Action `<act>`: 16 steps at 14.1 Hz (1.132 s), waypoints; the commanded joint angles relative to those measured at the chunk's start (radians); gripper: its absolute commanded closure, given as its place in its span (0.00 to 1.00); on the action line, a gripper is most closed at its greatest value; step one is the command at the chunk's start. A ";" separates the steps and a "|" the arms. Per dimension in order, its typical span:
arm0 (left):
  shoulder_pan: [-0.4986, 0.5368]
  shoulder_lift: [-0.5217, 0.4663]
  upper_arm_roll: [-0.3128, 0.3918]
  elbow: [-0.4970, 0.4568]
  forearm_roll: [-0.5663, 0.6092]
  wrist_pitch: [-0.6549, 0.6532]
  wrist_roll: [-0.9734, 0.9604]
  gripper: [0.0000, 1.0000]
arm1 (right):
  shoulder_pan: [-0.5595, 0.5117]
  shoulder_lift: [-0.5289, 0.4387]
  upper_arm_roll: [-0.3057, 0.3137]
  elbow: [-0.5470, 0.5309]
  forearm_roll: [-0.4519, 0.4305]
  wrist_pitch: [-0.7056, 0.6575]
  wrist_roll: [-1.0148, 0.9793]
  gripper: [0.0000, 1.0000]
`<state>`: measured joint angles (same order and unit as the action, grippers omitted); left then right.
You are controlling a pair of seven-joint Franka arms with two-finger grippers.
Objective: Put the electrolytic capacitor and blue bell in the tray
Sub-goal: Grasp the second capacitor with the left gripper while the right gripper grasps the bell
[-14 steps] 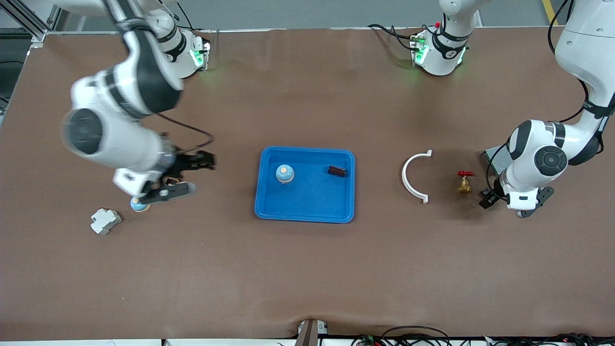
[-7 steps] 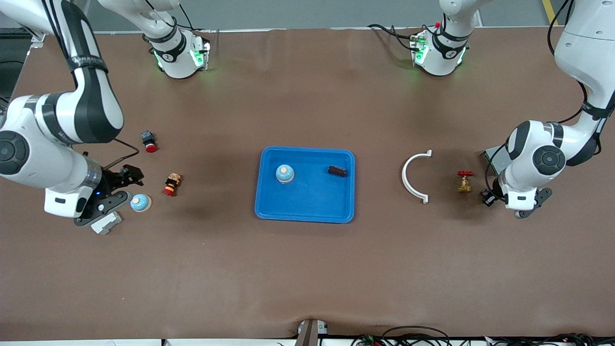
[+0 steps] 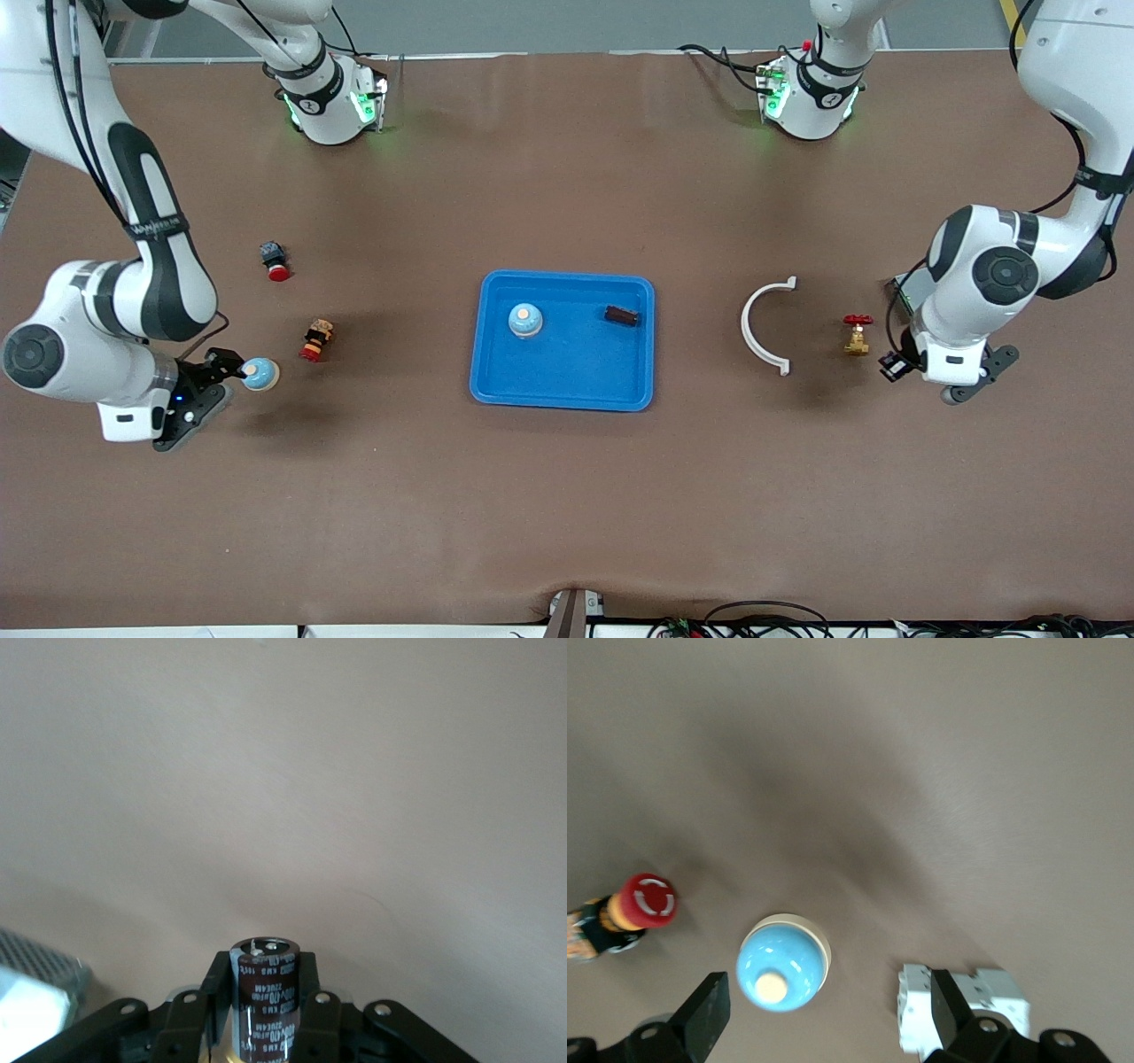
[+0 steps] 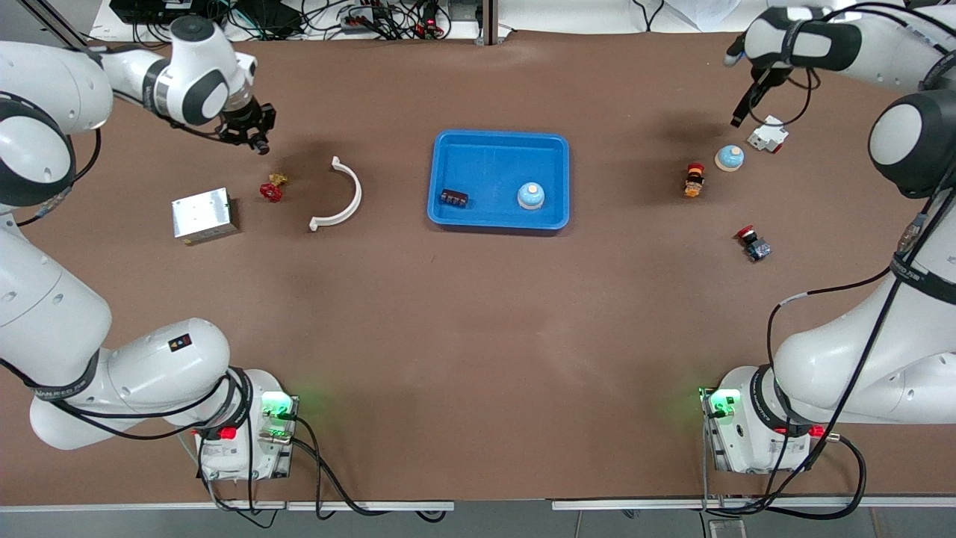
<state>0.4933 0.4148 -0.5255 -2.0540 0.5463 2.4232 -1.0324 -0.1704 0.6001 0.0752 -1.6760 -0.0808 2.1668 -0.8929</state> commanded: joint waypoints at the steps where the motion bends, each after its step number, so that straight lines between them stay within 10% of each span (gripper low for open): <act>1: 0.007 -0.024 -0.080 0.021 -0.019 -0.071 -0.081 1.00 | -0.011 0.010 0.023 -0.039 -0.017 0.033 -0.009 0.00; 6: -0.047 -0.004 -0.224 0.078 -0.019 -0.128 -0.381 1.00 | -0.011 0.001 0.025 -0.103 -0.007 0.058 -0.003 0.00; 16: -0.358 0.122 -0.222 0.268 -0.020 -0.133 -0.753 1.00 | -0.031 -0.023 0.026 -0.203 -0.004 0.111 -0.001 0.00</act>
<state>0.1819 0.4890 -0.7493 -1.8508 0.5418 2.3147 -1.7502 -0.1789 0.6156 0.0860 -1.8299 -0.0809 2.2594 -0.8943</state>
